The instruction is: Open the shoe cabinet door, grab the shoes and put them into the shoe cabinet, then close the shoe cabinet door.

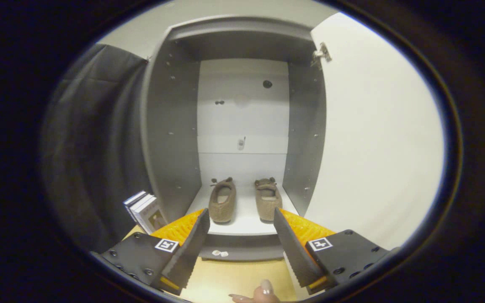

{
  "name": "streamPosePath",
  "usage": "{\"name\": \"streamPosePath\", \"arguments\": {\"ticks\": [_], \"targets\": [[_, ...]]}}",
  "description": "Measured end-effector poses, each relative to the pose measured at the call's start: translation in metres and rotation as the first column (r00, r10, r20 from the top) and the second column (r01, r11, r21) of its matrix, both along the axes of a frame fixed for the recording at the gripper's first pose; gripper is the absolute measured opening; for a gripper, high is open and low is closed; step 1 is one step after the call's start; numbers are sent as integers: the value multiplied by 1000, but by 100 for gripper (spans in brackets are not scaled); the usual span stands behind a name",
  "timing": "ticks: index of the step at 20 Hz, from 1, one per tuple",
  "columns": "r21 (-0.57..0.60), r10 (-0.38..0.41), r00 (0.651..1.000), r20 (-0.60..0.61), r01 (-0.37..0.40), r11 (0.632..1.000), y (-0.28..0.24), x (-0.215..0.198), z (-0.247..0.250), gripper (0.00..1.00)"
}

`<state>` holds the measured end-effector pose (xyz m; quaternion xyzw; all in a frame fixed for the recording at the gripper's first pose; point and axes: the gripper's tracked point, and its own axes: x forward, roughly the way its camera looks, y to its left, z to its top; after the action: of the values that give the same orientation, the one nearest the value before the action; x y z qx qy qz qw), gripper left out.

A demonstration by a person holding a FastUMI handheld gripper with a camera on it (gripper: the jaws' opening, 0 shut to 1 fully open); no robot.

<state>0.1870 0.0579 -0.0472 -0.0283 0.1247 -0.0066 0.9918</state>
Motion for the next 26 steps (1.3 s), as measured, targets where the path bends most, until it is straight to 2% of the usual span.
{"name": "streamPosePath", "arguments": {"ticks": [3, 6, 14, 20, 26], "targets": [[-1, 5, 999, 42, -5, 1000, 9, -58, 17, 96], [40, -26, 996, 82, 22, 999, 9, -103, 32, 96], [76, -217, 974, 59, 212, 974, -42, -214, 30, 96], [69, -279, 956, 88, 273, 959, -113, -260, 42, 96], [30, -269, 954, 133, 268, 963, -225, -274, 66, 96]]}}
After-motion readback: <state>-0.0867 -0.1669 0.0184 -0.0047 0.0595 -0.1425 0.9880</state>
